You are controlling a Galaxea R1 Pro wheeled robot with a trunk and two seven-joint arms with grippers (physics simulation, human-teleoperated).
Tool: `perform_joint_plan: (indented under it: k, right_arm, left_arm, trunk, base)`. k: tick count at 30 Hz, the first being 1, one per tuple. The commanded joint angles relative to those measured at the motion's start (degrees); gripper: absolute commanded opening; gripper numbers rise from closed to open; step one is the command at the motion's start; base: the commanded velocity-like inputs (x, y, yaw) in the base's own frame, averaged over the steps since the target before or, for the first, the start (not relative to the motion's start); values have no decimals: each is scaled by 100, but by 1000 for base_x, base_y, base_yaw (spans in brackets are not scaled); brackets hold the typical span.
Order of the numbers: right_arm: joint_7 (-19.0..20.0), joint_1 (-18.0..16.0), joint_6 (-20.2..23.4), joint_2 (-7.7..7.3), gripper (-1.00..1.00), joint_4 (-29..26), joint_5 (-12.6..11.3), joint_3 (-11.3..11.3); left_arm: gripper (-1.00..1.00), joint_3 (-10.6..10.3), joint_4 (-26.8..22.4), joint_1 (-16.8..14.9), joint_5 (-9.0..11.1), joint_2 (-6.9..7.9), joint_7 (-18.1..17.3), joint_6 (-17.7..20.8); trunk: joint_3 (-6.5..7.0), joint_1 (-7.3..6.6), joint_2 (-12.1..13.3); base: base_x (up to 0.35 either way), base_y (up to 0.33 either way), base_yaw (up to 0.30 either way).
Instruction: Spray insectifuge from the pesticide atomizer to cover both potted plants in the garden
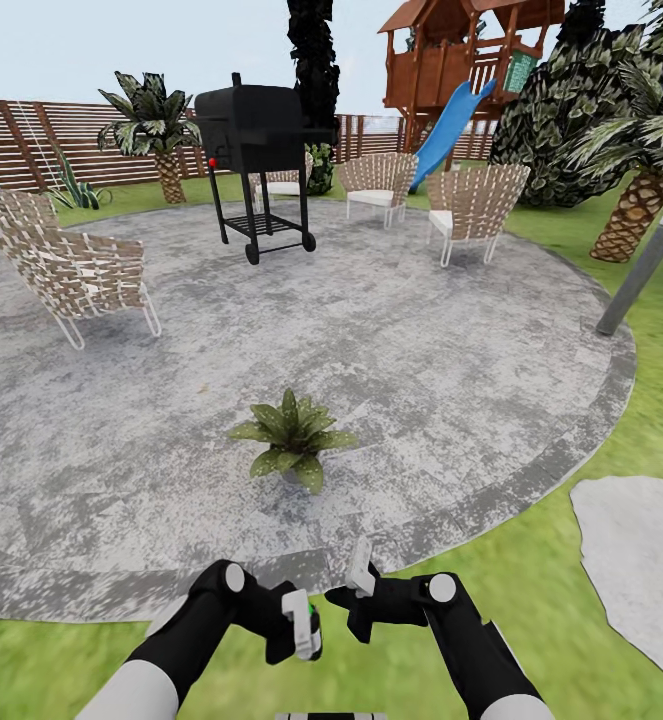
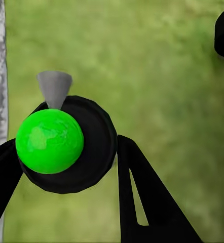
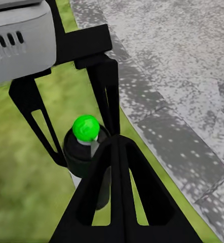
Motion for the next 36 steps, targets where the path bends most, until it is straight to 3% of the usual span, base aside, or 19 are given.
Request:
perform_joint_plan:
  k: [1, 18, 36]
  right_arm:
    - [20, -3, -58, 9, -100, -5, 57, -29]
    - [22, -3, -58, 9, -100, -5, 55, -29]
    - [16, -3, -58, 9, -100, -13, 58, -29]
  left_arm:
    - [-100, -1, -11, -2, 21, -1, -23, 16]
    - [-100, 16, -117, -21, 220, -25, 92, 20]
    - [-100, 17, -117, -22, 234, -83, 102, 24]
  trunk:
    - [-5, -1, -2]
    - [-5, -1, -2]
    - [-5, -1, -2]
  base:
    - [0, 0, 0]
    - [0, 0, 0]
    - [0, 0, 0]
